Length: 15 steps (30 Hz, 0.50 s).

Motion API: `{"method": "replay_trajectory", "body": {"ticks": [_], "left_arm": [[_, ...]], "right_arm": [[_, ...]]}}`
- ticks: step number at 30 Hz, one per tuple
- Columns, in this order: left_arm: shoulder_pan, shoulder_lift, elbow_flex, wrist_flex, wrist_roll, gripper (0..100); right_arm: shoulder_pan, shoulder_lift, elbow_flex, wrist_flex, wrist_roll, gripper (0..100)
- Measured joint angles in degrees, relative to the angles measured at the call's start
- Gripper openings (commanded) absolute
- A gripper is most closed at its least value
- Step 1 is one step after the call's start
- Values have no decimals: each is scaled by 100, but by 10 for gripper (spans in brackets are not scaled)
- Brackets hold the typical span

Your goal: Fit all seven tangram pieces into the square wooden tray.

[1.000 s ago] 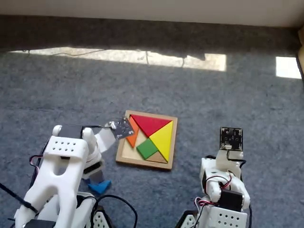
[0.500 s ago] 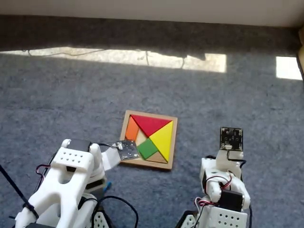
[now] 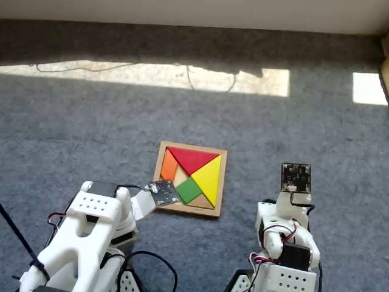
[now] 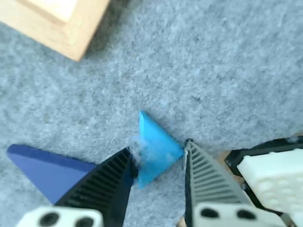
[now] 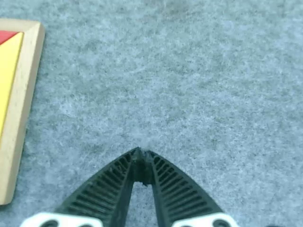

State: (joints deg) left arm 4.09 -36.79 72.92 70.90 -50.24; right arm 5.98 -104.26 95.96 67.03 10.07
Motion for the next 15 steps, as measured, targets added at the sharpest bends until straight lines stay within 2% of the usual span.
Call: {"method": "replay_trajectory", "body": {"ticks": [10, 15], "left_arm": [[-9, -35, -158, 0, 18, 48], [-9, -35, -914, 448, 466, 42]], "right_arm": [[0, 0, 0, 0, 0, 9], [0, 0, 0, 0, 0, 9]]}}
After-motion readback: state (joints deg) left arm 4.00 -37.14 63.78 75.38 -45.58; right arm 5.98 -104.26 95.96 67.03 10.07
